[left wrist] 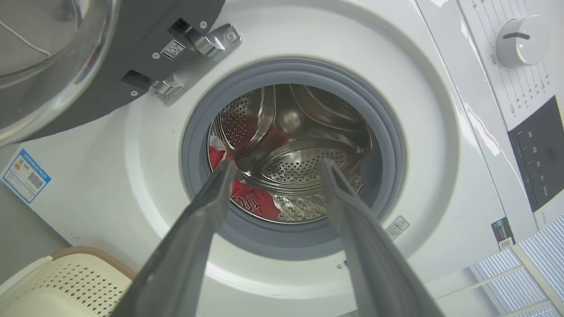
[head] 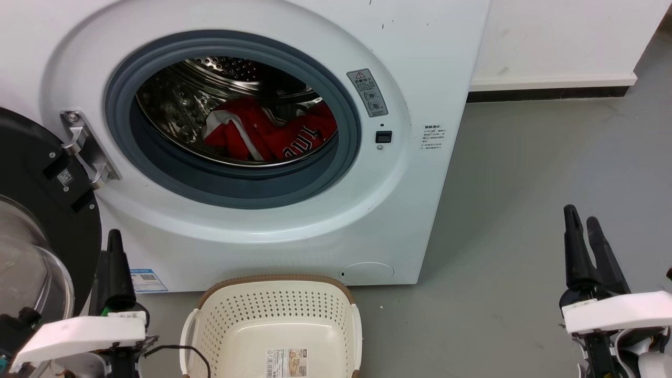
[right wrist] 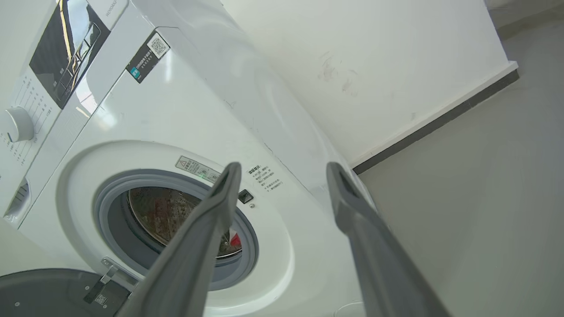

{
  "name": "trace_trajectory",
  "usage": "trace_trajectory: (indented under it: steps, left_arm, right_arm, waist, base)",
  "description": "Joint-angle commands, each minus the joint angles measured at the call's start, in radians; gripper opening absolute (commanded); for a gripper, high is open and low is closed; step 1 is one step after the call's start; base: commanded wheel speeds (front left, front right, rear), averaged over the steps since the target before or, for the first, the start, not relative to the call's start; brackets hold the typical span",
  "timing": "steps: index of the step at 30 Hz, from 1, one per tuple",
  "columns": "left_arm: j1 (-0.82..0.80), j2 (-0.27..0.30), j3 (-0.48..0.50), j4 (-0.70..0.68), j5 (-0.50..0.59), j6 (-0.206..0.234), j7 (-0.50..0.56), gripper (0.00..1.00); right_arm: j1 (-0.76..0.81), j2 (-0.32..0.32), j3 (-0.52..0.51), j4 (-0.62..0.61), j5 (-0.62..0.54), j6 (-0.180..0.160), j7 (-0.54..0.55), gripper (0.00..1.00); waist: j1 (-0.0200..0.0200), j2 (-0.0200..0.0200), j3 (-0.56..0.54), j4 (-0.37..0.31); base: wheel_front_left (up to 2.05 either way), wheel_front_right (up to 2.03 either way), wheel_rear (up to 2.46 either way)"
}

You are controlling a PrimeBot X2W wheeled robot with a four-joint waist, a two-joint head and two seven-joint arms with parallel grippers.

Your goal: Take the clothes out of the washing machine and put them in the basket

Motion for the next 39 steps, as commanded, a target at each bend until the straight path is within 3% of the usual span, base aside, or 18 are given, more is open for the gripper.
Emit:
trace_trajectory:
  steps: [1, 13, 26, 39]
  left_arm:
    - [0.0, 0.002, -0.013, -0.041, 0.049, 0.005, -0.012, 1.0]
    - [0.037, 0.003, -0.084, -0.128, 0.262, 0.015, -0.048, 1.0]
    - [0.06, 0.003, -0.137, -0.186, 0.473, 0.078, -0.083, 1.0]
    - [0.09, 0.003, -0.19, -0.186, 0.673, 0.067, -0.113, 1.0]
  right_arm:
    - [-0.004, -0.001, 0.005, -0.033, -0.058, 0.0, -0.012, 1.0]
    - [0.008, 0.0, 0.028, -0.082, -0.282, 0.0, -0.048, 1.0]
    - [0.019, 0.0, 0.048, -0.094, -0.475, 0.0, -0.084, 1.0]
    - [0.03, 0.0, 0.061, -0.068, -0.599, 0.0, -0.113, 1.0]
  waist:
    - [0.0, -0.0001, 0.001, 0.0]
    - [0.0, -0.0001, 0.006, -0.006]
    - [0.0, -0.0001, 0.01, -0.01]
    - [0.0, -0.0001, 0.009, -0.016]
  base:
    - [0.0, 0.0, 0.0]
    - [0.0, 0.0, 0.0]
    - [0.0, 0.0, 0.0]
    - [0.0, 0.0, 0.0]
